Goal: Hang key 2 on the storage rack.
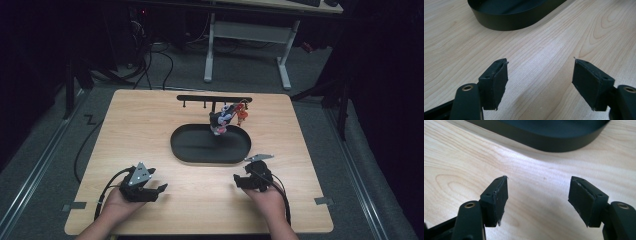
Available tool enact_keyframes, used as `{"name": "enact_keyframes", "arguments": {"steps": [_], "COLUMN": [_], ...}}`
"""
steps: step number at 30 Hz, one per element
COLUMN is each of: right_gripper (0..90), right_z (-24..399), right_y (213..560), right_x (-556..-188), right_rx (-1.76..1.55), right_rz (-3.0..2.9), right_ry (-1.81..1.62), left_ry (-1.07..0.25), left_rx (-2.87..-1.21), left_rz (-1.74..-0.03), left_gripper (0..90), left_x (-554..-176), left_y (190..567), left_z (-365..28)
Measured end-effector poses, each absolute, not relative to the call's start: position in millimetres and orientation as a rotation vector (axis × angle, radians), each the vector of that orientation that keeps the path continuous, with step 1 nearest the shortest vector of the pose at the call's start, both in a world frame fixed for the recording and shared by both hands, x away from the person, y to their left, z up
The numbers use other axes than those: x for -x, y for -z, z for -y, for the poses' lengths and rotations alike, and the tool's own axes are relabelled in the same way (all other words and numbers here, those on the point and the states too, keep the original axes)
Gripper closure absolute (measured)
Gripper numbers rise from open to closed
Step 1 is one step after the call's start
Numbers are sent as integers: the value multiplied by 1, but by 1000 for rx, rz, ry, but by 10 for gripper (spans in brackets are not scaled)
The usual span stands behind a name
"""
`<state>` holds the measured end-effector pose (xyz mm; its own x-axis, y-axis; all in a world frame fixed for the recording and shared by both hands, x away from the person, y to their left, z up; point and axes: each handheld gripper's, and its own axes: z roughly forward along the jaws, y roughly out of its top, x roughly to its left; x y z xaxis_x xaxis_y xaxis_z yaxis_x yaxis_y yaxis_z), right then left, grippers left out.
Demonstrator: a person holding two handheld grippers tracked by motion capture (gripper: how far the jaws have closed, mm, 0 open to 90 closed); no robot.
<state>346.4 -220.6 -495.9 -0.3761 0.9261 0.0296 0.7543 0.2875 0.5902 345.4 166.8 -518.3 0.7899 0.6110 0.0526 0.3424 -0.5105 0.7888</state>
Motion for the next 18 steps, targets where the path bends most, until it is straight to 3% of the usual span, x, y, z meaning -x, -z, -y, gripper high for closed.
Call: {"name": "enact_keyframes", "arguments": {"steps": [5, 7, 9, 18], "right_gripper": [307, 340, 307, 304], "right_z": [233, 239, 237, 232], "right_y": [517, 527, 522, 525], "right_x": [-314, -293, -284, -289], "right_rx": [-1528, -1515, -1403, -1398], "right_rz": [-2117, -1985, -2027, -2015], "right_ry": [-927, -1050, -1003, -1016], "left_ry": [-384, -378, -374, -378], "left_rx": [-2146, -2150, -2148, -2174], "left_rz": [-705, -702, -688, -665], "left_gripper": [287, 287, 287, 284], "left_x": [-345, -344, -342, -340], "left_y": [520, 520, 519, 521], "left_z": [-165, -163, -159, -153]}}
